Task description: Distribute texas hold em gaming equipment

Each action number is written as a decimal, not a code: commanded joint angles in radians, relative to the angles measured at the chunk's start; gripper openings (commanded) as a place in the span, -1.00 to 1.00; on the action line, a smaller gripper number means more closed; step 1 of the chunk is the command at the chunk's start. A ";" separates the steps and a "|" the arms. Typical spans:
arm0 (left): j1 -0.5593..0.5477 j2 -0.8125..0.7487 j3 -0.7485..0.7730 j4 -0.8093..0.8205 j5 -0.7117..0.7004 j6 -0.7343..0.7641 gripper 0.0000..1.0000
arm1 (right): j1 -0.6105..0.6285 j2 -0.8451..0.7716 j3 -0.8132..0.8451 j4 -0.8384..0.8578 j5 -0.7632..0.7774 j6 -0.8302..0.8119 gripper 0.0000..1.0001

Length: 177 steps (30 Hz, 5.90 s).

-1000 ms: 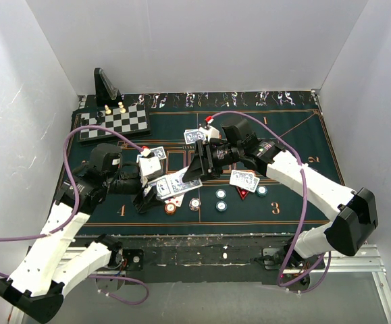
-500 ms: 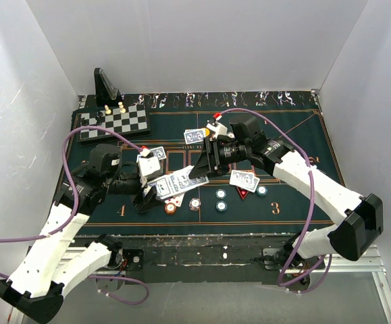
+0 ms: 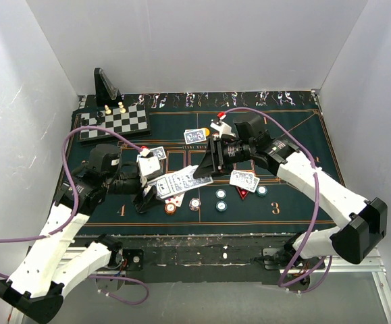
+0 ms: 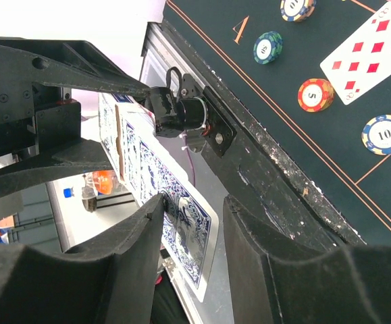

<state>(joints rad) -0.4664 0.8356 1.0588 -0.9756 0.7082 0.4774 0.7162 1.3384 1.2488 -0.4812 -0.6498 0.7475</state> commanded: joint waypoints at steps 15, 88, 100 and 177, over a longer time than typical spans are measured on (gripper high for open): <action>0.005 -0.021 0.000 0.040 0.022 -0.010 -1.00 | -0.044 -0.048 0.106 -0.095 0.010 -0.068 -0.22; 0.005 -0.079 -0.017 0.009 0.048 -0.045 -1.00 | -0.143 0.460 0.246 -0.116 0.236 -0.275 -0.63; 0.005 -0.076 -0.011 0.011 0.043 -0.046 -1.00 | -0.103 0.427 0.139 -0.037 0.107 -0.316 0.13; 0.008 -0.141 -0.071 0.077 0.063 -0.183 -1.00 | -0.188 0.349 0.118 -0.046 0.081 -0.188 0.64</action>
<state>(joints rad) -0.4656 0.7052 0.9955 -0.9298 0.7486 0.2981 0.5663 1.7851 1.3430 -0.5091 -0.5621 0.5484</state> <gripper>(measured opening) 0.650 0.793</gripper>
